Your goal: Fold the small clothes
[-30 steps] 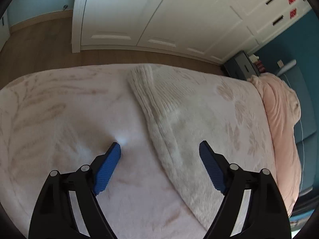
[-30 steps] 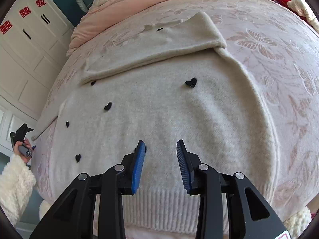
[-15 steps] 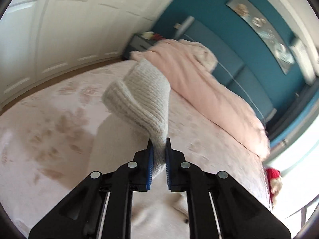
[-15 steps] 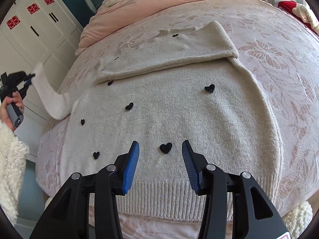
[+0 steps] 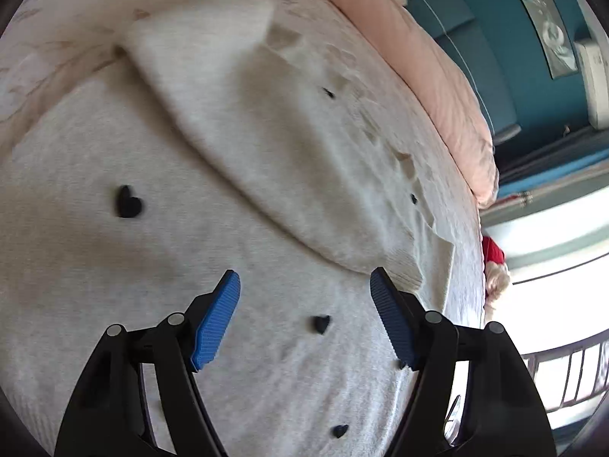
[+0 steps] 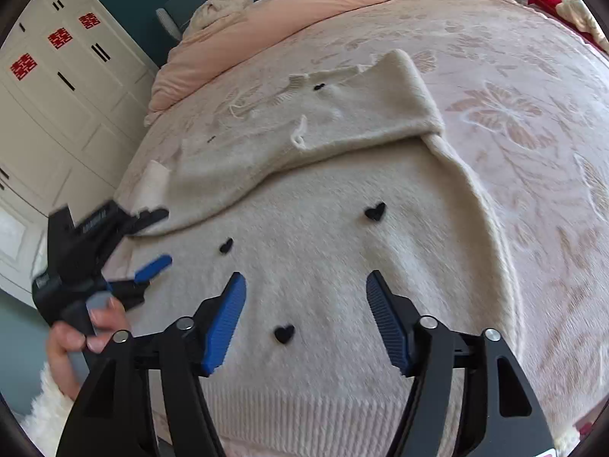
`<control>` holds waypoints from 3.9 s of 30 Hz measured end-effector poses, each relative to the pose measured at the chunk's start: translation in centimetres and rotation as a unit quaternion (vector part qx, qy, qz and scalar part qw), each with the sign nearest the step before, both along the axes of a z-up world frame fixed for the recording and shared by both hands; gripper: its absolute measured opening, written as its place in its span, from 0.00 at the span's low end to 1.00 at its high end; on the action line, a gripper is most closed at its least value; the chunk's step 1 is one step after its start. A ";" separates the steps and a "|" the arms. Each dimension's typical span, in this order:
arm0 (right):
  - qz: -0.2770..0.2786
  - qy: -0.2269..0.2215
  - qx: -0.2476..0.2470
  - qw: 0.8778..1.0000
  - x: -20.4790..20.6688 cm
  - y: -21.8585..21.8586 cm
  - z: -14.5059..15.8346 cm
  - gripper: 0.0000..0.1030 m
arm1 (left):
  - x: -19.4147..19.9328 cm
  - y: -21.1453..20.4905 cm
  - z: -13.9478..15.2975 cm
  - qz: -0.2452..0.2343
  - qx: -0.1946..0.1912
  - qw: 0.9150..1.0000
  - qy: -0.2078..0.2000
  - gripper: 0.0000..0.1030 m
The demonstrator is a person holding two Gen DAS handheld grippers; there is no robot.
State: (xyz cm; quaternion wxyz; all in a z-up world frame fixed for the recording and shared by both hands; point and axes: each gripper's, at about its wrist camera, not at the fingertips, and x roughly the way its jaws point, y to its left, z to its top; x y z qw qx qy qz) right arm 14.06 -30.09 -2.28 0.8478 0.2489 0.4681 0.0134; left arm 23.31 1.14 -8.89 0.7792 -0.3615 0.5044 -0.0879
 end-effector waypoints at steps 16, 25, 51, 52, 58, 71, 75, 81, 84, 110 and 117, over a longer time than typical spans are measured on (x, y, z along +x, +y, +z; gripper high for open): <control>-0.023 0.040 0.009 0.999 15.2 3.0 -3.8 0.11 | 6.5 12.7 -2.7 0.187 -0.086 0.977 0.055 0.67; 0.021 -0.185 -0.022 0.982 15.5 2.5 11.3 0.06 | 8.6 13.0 1.7 0.205 -0.067 0.976 -0.021 0.09; 0.058 -0.060 -0.005 0.996 17.3 6.1 0.7 0.09 | 8.1 6.8 -4.8 0.074 0.124 0.985 -0.093 0.10; 0.101 -0.057 0.007 0.993 18.7 9.3 0.4 0.09 | 7.9 6.7 -4.8 0.076 0.128 0.984 -0.100 0.11; 0.216 -0.006 -0.011 0.976 26.0 21.4 -4.0 0.09 | 7.8 7.1 -5.5 0.083 0.102 0.984 -0.117 0.11; -0.057 0.008 -0.082 0.995 20.9 -7.2 -3.1 0.11 | 7.4 6.6 -6.1 0.083 0.119 0.980 -0.138 0.11; -0.023 -0.018 -0.041 0.999 17.0 -6.3 -2.4 0.11 | 7.3 6.5 -6.0 0.083 0.121 0.979 -0.138 0.11; -0.067 0.027 -0.023 0.997 13.9 -7.2 -5.2 0.00 | 7.5 6.3 -5.7 0.081 0.128 0.980 -0.131 0.11; -0.074 -0.002 -0.045 0.996 9.5 -7.2 -1.4 0.12 | 7.8 6.4 -4.9 0.072 0.132 0.982 -0.115 0.11; -0.117 0.071 0.075 0.988 -17.9 -5.6 -6.2 0.68 | -15.8 13.8 -2.1 0.011 0.046 0.999 0.011 0.95; -0.116 0.078 0.098 0.985 -17.5 -5.4 -6.4 0.07 | -14.8 11.7 -2.3 -0.034 0.044 0.998 0.027 0.29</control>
